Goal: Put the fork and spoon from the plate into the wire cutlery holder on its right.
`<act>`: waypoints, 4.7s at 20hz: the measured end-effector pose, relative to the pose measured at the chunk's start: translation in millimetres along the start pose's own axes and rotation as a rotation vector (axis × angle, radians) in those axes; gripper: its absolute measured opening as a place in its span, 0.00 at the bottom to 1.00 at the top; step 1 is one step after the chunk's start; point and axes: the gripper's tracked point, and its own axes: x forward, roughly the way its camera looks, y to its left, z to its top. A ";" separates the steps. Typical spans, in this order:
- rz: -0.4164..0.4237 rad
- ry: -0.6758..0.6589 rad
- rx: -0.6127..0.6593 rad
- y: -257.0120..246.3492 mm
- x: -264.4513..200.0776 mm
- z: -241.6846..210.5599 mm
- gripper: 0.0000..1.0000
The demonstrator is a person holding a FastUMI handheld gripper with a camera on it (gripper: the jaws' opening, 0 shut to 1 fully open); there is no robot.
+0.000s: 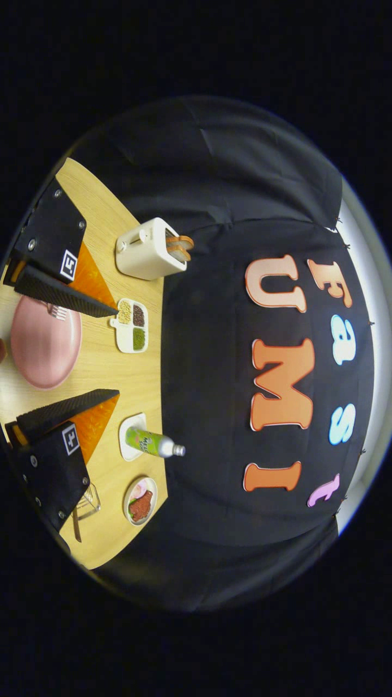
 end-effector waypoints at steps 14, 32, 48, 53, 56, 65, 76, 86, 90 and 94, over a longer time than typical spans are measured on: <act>0.046 0.419 -0.036 59.8 26.7 -157.8 0.80; 0.099 0.601 -0.039 45.7 22.9 -193.4 0.05; -0.102 0.398 0.010 -117.0 -28.9 -74.5 0.05; -0.183 0.356 0.056 -185.0 -41.8 -52.1 0.05; -0.215 0.356 0.068 -214.3 -49.7 -45.6 0.05; -0.232 0.434 0.047 -256.4 -57.2 -66.6 0.05; -0.213 0.520 0.035 -262.8 -46.6 -90.5 0.07; -0.144 0.175 0.037 -256.2 -37.0 11.9 0.18; -0.130 0.041 0.012 -247.7 -45.9 60.4 0.39; -0.126 -0.146 -0.013 -241.3 -65.4 130.5 0.55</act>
